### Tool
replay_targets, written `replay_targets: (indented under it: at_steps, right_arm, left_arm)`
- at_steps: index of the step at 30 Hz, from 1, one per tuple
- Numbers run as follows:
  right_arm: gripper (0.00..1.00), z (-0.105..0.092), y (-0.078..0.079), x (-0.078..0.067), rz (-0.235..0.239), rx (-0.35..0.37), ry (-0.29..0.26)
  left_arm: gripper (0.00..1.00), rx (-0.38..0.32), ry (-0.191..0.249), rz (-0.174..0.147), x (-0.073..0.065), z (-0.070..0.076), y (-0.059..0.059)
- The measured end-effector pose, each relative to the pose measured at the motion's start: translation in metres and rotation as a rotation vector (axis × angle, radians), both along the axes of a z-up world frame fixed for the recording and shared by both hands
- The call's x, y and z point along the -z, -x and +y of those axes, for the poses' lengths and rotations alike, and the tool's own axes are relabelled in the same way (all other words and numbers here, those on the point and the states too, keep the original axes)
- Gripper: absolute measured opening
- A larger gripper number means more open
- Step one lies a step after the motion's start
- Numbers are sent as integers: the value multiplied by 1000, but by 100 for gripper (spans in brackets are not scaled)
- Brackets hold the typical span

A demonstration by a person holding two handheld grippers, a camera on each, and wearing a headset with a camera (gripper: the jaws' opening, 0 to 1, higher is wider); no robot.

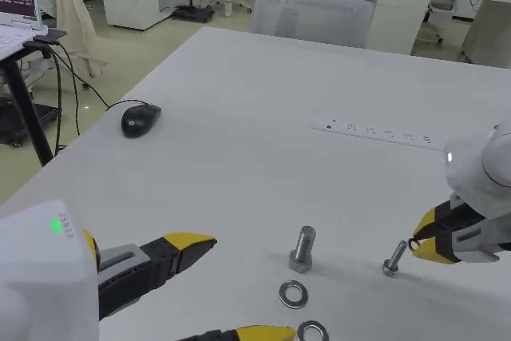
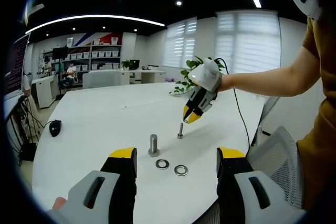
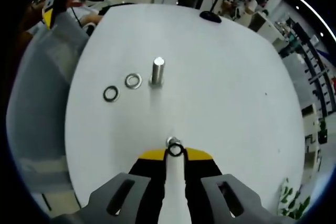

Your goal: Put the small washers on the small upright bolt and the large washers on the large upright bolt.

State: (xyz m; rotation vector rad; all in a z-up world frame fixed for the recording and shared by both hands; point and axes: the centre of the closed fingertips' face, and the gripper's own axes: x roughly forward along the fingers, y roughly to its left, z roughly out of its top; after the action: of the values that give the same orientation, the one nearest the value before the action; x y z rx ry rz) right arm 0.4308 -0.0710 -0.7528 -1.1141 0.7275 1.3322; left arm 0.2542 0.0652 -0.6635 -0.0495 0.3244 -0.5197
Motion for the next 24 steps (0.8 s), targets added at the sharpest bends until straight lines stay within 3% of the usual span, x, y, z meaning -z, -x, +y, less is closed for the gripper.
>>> replay_targets:
  at_steps: [19,24]
  right_arm:
    - [13,4,-2,12,19,-25,22]
    - [13,3,-3,21,25,-35,46]
  left_arm:
    - [61,-16,3,17,6,3,-3]
    - [60,-19,6,19,6,4,-3]
